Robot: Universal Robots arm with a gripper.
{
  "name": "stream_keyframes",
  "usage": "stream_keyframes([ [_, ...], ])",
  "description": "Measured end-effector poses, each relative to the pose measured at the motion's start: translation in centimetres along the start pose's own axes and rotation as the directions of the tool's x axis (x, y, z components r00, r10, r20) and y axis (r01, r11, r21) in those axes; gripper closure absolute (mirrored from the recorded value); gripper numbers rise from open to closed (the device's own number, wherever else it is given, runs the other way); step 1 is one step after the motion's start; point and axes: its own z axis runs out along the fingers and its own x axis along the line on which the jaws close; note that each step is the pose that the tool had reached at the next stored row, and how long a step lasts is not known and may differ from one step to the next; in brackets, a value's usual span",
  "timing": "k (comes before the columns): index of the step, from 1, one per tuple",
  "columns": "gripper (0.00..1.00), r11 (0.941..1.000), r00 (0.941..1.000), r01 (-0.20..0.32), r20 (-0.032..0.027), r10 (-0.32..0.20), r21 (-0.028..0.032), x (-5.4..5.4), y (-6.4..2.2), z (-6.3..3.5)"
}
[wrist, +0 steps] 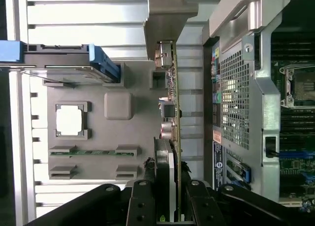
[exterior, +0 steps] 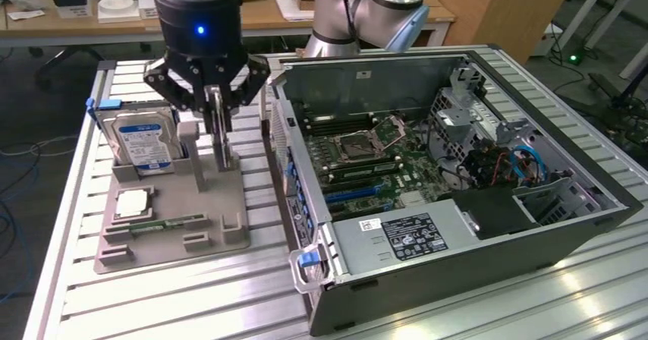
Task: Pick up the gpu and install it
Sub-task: 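Pick up the gpu and move the gpu toward the slot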
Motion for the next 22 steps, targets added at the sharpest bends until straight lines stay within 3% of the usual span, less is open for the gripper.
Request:
stream_keyframes([
  [11, 0.72, 1.0000, 1.0000, 0.000, 0.0000, 0.000, 0.0000, 0.0, 0.21, -4.98],
  [16, 0.72, 1.0000, 1.0000, 0.000, -0.0001, 0.000, -0.0001, -0.2, 0.22, -5.15],
  [22, 0.72, 1.0000, 1.0000, 0.000, 0.0000, 0.000, -0.0014, -2.6, 0.32, -5.07],
])
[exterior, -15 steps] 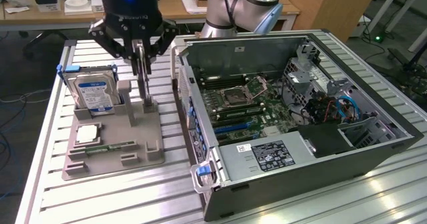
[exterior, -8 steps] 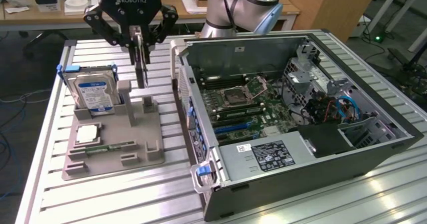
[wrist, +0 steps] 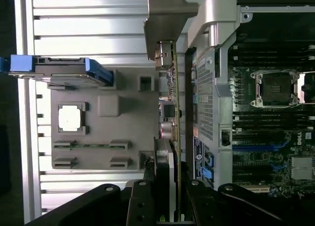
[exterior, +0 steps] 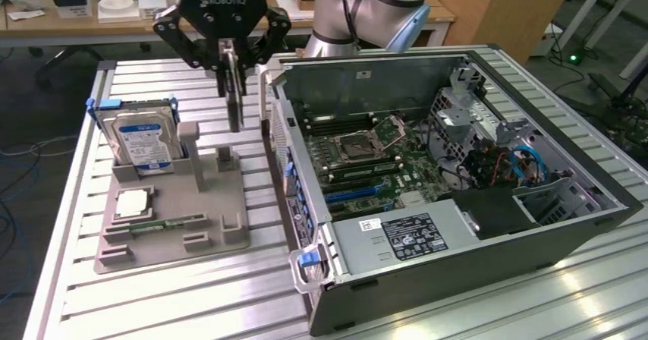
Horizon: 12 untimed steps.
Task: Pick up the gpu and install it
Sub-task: 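Pick up the gpu and move the gpu toward the slot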
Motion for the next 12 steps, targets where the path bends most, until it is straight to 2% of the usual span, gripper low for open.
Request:
stream_keyframes([
  [12, 0.72, 1.0000, 1.0000, 0.000, -0.0001, 0.000, -0.0003, -5.4, 0.19, 0.18],
])
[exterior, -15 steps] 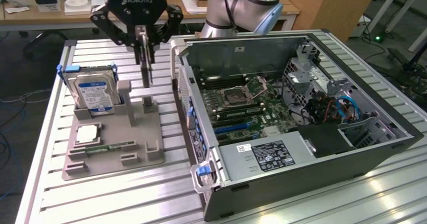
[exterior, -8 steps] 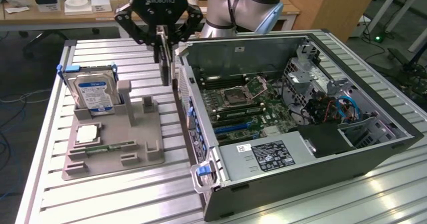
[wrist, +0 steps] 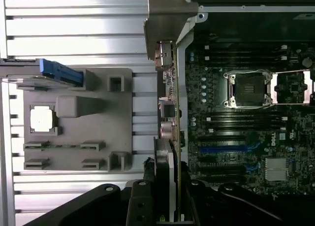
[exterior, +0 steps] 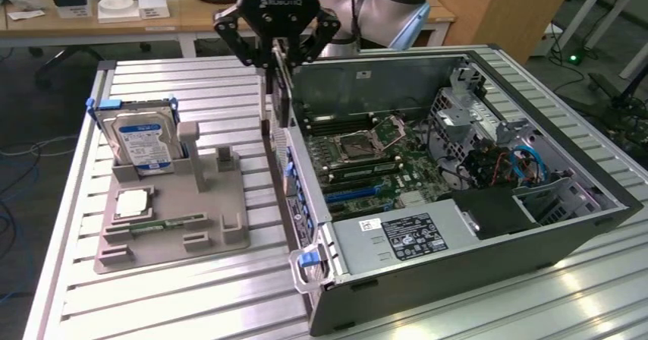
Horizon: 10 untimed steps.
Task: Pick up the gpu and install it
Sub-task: 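Pick up the gpu and move the gpu toward the slot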
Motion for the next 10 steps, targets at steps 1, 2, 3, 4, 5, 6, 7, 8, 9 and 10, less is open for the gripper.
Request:
stream_keyframes([
  [1, 0.72, 1.0000, 1.0000, 0.000, 0.0000, 0.000, 0.0000, -0.4, 0.02, 0.02],
  [2, 0.72, 1.0000, 1.0000, 0.000, 0.0000, 0.000, -0.0001, -0.9, 0.04, 0.04],
  [3, 0.72, 1.0000, 1.0000, 0.000, 0.0000, 0.000, -0.0001, -1.3, 0.05, 0.06],
  [4, 0.72, 1.0000, 1.0000, 0.000, 0.0000, 0.000, -0.0001, -1.7, 0.07, 0.08],
  [5, 0.72, 1.0000, 1.0000, 0.000, 0.0000, 0.000, -0.0001, -2.1, 0.08, 0.09],
  [6, 0.72, 1.0000, 1.0000, 0.000, 0.0000, 0.000, 0.0000, -2.5, 0.10, 0.10],
  [7, 0.72, 1.0000, 1.0000, 0.000, 0.0000, 0.000, 0.0000, -2.9, 0.11, 0.11],
  [8, 0.72, 1.0000, 1.0000, 0.000, 0.0000, 0.000, 0.0000, -3.4, 0.13, 0.13],
  [9, 0.72, 1.0000, 1.0000, 0.000, 0.0000, 0.000, 0.0000, -3.8, 0.14, 0.14],
  [10, 0.72, 1.0000, 1.0000, 0.000, 0.0000, 0.000, -0.0001, -4.3, 0.16, 0.15],
])
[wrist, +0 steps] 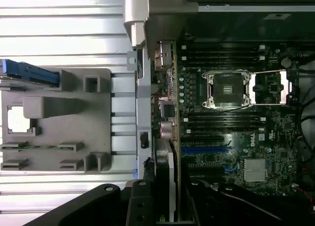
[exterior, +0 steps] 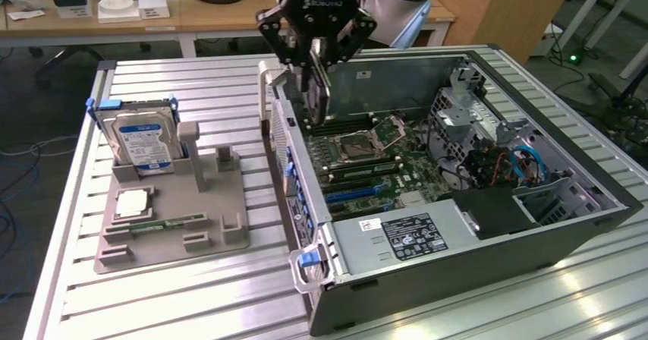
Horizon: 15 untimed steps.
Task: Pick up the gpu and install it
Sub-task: 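Pick up the gpu and move the gpu toward the slot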
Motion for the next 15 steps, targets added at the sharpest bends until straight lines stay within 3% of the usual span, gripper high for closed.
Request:
stream_keyframes([
  [15, 0.72, 1.0000, 1.0000, 0.000, 0.0000, 0.000, 0.0001, -6.0, 0.22, 0.17],
])
